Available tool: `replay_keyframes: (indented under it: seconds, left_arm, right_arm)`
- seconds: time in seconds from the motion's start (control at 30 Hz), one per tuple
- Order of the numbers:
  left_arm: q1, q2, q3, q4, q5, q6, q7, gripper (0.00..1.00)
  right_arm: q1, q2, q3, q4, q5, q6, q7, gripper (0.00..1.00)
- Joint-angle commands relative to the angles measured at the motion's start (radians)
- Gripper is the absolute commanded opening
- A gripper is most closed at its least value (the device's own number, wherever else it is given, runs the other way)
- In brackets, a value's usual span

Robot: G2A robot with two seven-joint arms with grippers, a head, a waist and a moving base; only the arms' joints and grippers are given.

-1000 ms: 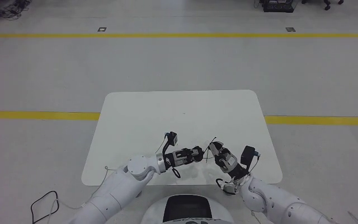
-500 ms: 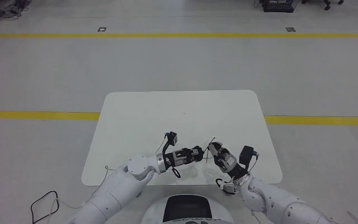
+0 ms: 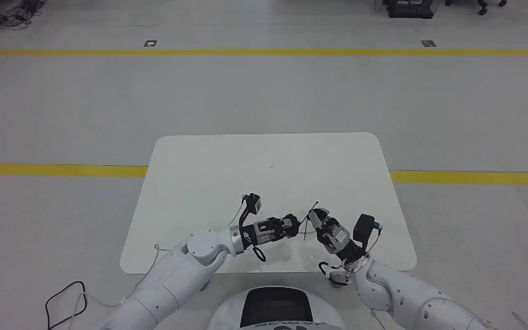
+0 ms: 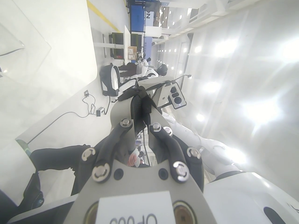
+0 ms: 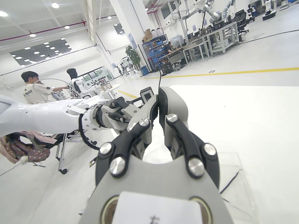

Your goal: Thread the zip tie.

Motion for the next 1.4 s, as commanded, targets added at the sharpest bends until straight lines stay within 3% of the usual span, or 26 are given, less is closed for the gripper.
replay_keyframes:
  seconds: [0.0,0.87,1.37]
  left_arm:
    - [0.000,0.000,0.000,0.000,0.001,0.001,0.000,0.00]
    - [-0.008,0.000,0.019,-0.009,0.010,0.009,0.012,0.00]
    - [0.001,0.004,0.016,-0.010,0.010,0.000,0.015,0.00]
  right_arm:
    - [-0.004,0.000,0.007,0.001,-0.004,0.000,0.000,0.00]
    - [-0.060,-0.015,0.088,-0.010,-0.073,0.000,0.064,0.00]
    - [-0.068,-0.020,0.086,-0.021,-0.106,0.000,0.085,0.00]
